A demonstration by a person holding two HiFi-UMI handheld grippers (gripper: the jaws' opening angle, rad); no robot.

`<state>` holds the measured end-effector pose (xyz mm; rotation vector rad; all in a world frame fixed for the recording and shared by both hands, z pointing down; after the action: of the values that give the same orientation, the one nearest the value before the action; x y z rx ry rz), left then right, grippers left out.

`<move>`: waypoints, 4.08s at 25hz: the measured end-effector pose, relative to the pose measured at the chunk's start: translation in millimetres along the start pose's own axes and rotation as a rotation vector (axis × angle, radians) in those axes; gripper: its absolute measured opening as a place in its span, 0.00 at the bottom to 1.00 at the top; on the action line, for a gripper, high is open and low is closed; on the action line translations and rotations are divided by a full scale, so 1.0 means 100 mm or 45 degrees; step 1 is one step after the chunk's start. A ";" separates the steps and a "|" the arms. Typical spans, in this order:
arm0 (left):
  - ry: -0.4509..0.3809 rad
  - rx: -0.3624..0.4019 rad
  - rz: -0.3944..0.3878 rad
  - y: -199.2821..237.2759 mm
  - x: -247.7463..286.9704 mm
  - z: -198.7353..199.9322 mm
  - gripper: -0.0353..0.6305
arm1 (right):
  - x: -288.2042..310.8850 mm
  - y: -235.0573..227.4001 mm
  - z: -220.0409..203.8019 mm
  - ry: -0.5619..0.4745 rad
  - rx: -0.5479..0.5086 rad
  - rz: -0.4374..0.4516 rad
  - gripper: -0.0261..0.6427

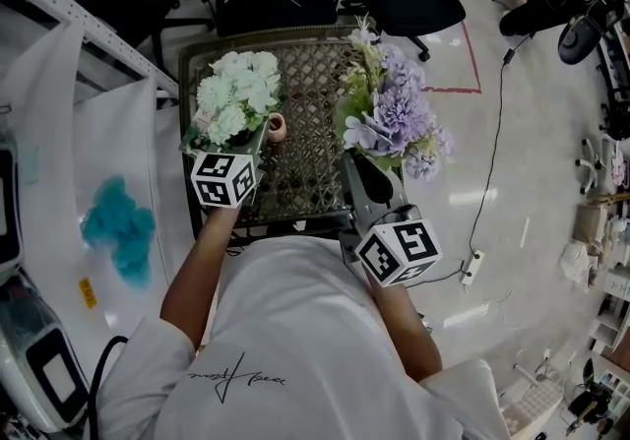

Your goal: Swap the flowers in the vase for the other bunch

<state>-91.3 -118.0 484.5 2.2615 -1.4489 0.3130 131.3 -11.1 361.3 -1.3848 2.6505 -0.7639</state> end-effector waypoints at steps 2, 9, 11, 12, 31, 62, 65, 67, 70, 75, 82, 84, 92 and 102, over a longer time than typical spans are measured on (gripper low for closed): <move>0.000 -0.002 0.004 0.01 -0.01 0.00 0.17 | 0.01 0.00 -0.01 -0.001 0.002 0.000 0.08; -0.007 0.007 0.003 -0.02 -0.07 0.05 0.17 | -0.01 0.04 -0.01 -0.007 0.011 0.016 0.08; -0.012 0.006 0.004 -0.03 -0.10 0.06 0.17 | -0.01 0.04 -0.01 -0.010 0.013 0.021 0.08; -0.016 0.004 0.005 -0.03 -0.12 0.07 0.17 | 0.00 0.05 -0.01 -0.011 0.014 0.024 0.08; -0.051 0.004 0.005 -0.04 -0.24 0.25 0.17 | 0.00 0.08 0.02 -0.020 0.008 0.042 0.08; -0.171 -0.026 -0.033 -0.29 -0.72 0.40 0.16 | -0.17 0.30 -0.07 -0.073 0.011 0.067 0.08; -0.168 -0.053 -0.024 -0.30 -0.79 0.37 0.16 | -0.19 0.33 -0.09 -0.074 0.011 0.066 0.08; -0.165 -0.069 -0.023 -0.31 -0.85 0.36 0.16 | -0.20 0.35 -0.10 -0.075 0.014 0.072 0.08; -0.169 -0.074 -0.033 -0.28 -0.99 0.30 0.16 | -0.19 0.46 -0.19 -0.079 0.008 0.088 0.08; -0.176 -0.076 -0.042 -0.20 -1.23 0.22 0.16 | -0.14 0.60 -0.37 -0.079 -0.011 0.107 0.08; -0.164 -0.115 -0.022 -0.28 -1.39 0.34 0.16 | -0.15 0.62 -0.25 -0.036 -0.010 0.132 0.08; -0.155 -0.133 -0.012 -0.27 -1.45 0.29 0.16 | -0.15 0.65 -0.27 -0.026 -0.017 0.137 0.08; -0.164 -0.137 0.060 -0.24 -1.72 0.27 0.15 | -0.17 0.74 -0.38 0.010 -0.015 0.132 0.08; -0.165 -0.152 0.042 -0.34 -1.85 0.27 0.13 | -0.20 0.76 -0.33 0.019 -0.020 0.130 0.08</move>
<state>-140.9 30.9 376.8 2.1988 -1.5282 0.0889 76.6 54.3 352.8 -1.2403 2.7198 -0.7470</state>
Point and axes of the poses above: the fingertips, and each gripper's own axes: x forward along the fingers, y to its left, z out of its top, the point moved 8 cm from there along -x, backward along the fingers, and after that the axes turned 10 degrees about z, right-handed, at the moved point
